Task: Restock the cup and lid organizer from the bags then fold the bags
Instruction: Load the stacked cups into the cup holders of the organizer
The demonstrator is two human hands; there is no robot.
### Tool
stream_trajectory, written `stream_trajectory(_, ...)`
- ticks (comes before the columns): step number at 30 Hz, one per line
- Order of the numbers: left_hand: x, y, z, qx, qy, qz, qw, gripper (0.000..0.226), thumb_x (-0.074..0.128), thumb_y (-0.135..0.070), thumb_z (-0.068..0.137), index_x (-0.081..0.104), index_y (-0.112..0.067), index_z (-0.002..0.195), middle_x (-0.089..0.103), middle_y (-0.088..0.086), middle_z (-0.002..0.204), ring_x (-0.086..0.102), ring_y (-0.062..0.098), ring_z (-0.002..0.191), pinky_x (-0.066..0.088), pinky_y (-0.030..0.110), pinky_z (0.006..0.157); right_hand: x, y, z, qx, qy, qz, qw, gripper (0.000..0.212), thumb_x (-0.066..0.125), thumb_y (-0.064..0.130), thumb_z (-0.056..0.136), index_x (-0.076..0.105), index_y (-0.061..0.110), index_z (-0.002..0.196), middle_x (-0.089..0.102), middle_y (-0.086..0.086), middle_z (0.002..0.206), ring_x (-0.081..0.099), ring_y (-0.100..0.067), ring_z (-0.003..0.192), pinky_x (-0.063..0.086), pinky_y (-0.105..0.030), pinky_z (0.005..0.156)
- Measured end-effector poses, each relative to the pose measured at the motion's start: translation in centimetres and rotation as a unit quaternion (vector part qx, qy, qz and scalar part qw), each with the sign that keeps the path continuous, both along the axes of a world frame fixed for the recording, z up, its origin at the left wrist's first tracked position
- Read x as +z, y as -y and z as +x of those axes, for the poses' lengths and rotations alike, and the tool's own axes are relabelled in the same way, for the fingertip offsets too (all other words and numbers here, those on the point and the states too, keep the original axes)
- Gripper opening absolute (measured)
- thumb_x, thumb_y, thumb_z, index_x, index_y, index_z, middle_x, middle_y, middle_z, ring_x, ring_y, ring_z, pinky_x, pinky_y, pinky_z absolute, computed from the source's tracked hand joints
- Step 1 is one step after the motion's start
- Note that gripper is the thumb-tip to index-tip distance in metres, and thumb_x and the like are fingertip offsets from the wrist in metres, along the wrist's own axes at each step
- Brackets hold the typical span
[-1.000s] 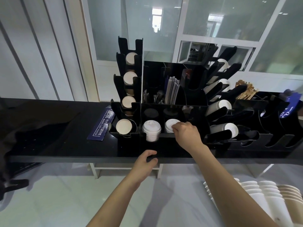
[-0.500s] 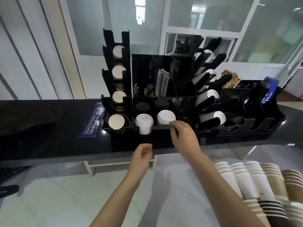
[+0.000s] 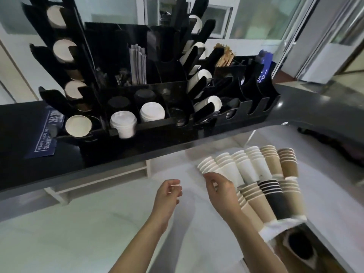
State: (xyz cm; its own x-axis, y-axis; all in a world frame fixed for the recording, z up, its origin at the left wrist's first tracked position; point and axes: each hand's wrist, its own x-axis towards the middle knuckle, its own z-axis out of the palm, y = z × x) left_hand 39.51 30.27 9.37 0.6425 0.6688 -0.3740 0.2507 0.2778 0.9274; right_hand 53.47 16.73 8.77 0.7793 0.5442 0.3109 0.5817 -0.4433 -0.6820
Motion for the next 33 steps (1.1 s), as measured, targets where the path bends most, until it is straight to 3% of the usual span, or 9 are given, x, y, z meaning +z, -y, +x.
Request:
stream_trajectory(3, -1.1, 2.9, 1.6, -0.008, -0.019, -0.023, 1.0, 0.019, 0.059, -0.013, 0.099, 0.066, -0.026, 0.111, 0.07, 0.003, 0.111, 0.07, 0.018, 0.1, 0.058, 0.036, 0.09, -0.7, 3.2, 1.9, -0.002, -0.017, -0.021, 1.0, 0.018, 0.063, 0.013, 0.1, 0.077, 0.019, 0.109, 0.076, 0.009, 0.107, 0.068, -0.005, 0.094, 0.054, -0.024, 0.086)
stream_trajectory(6, -1.9, 5.5, 4.6, 0.0, -0.029, -0.034, 0.999, 0.019, 0.058, -0.012, 0.099, 0.066, -0.024, 0.112, 0.07, 0.006, 0.11, 0.07, 0.02, 0.1, 0.057, 0.04, 0.093, -1.6, 6.1, 5.2, 0.013, -0.037, -0.035, 0.999, 0.02, 0.061, 0.015, 0.101, 0.077, 0.019, 0.112, 0.076, 0.008, 0.111, 0.071, -0.009, 0.092, 0.059, -0.033, 0.084)
stream_trajectory(12, -3.8, 12.5, 10.9, 0.039, -0.061, -0.009, 0.997, 0.024, 0.057, -0.012, 0.097, 0.063, -0.022, 0.118, 0.066, 0.005, 0.11, 0.065, 0.021, 0.101, 0.054, 0.041, 0.093, -2.5, 12.2, 12.7, 0.038, -0.059, -0.085, 0.994, 0.024, 0.06, 0.019, 0.101, 0.074, 0.021, 0.12, 0.071, 0.003, 0.119, 0.067, -0.013, 0.099, 0.056, -0.035, 0.09)
stream_trajectory(15, -6.0, 15.7, 12.6, 0.065, -0.107, 0.021, 0.992, 0.031, 0.065, -0.025, 0.095, 0.058, -0.032, 0.125, 0.06, 0.008, 0.117, 0.062, 0.021, 0.101, 0.055, 0.044, 0.094, -3.7, 15.2, 15.5, 0.04, -0.048, -0.146, 0.987, 0.028, 0.058, 0.027, 0.1, 0.067, 0.026, 0.126, 0.065, -0.001, 0.124, 0.065, -0.02, 0.104, 0.058, -0.042, 0.086)
stream_trajectory(17, -6.8, 17.6, 13.2, 0.06, -0.134, 0.01, 0.989, 0.047, 0.071, -0.04, 0.09, 0.05, -0.041, 0.133, 0.052, 0.008, 0.125, 0.058, 0.018, 0.104, 0.055, 0.043, 0.094, -4.4, 17.0, 16.8, 0.043, -0.035, -0.212, 0.976, 0.035, 0.055, 0.032, 0.1, 0.06, 0.029, 0.134, 0.061, -0.003, 0.131, 0.063, -0.023, 0.109, 0.06, -0.043, 0.083)
stream_trajectory(21, -7.6, 20.3, 14.4, 0.04, -0.164, -0.062, 0.984, 0.107, 0.075, -0.071, 0.057, 0.023, -0.056, 0.15, 0.049, 0.009, 0.136, 0.057, 0.026, 0.117, 0.054, 0.048, 0.098, -5.3, 18.9, 18.1, 0.088, -0.062, -0.3, 0.948, 0.05, 0.051, 0.039, 0.097, 0.042, 0.035, 0.146, 0.058, -0.009, 0.13, 0.064, -0.029, 0.103, 0.058, -0.044, 0.082)
stream_trajectory(26, -8.9, 21.6, 15.6, 0.03, -0.158, -0.084, 0.983, 0.113, 0.083, -0.061, 0.061, 0.009, -0.066, 0.147, 0.065, 0.0, 0.133, 0.067, 0.023, 0.113, 0.055, 0.051, 0.1, -6.4, 18.5, 18.1, 0.119, -0.082, -0.337, 0.93, 0.06, 0.049, 0.037, 0.1, 0.029, 0.032, 0.156, 0.052, -0.022, 0.132, 0.066, -0.043, 0.102, 0.05, -0.041, 0.08)
stream_trajectory(29, -9.1, 22.1, 15.9, 0.043, -0.146, -0.087, 0.984, 0.116, 0.084, -0.062, 0.054, 0.012, -0.065, 0.144, 0.063, -0.003, 0.134, 0.065, 0.02, 0.114, 0.054, 0.051, 0.101, -6.3, 18.6, 18.5, 0.131, -0.09, -0.335, 0.929, 0.061, 0.053, 0.033, 0.096, 0.031, 0.032, 0.153, 0.058, -0.021, 0.117, 0.066, -0.041, 0.094, 0.049, -0.04, 0.075)
stream_trajectory(33, -9.4, 22.9, 15.2, 0.059, -0.139, -0.092, 0.984, 0.112, 0.086, -0.049, 0.064, 0.012, -0.06, 0.148, 0.064, -0.001, 0.131, 0.066, 0.02, 0.112, 0.054, 0.051, 0.1, -6.0, 19.0, 18.5, 0.152, -0.098, -0.341, 0.922, 0.06, 0.057, 0.031, 0.089, 0.035, 0.033, 0.144, 0.061, -0.013, 0.102, 0.064, -0.034, 0.085, 0.049, -0.037, 0.067)
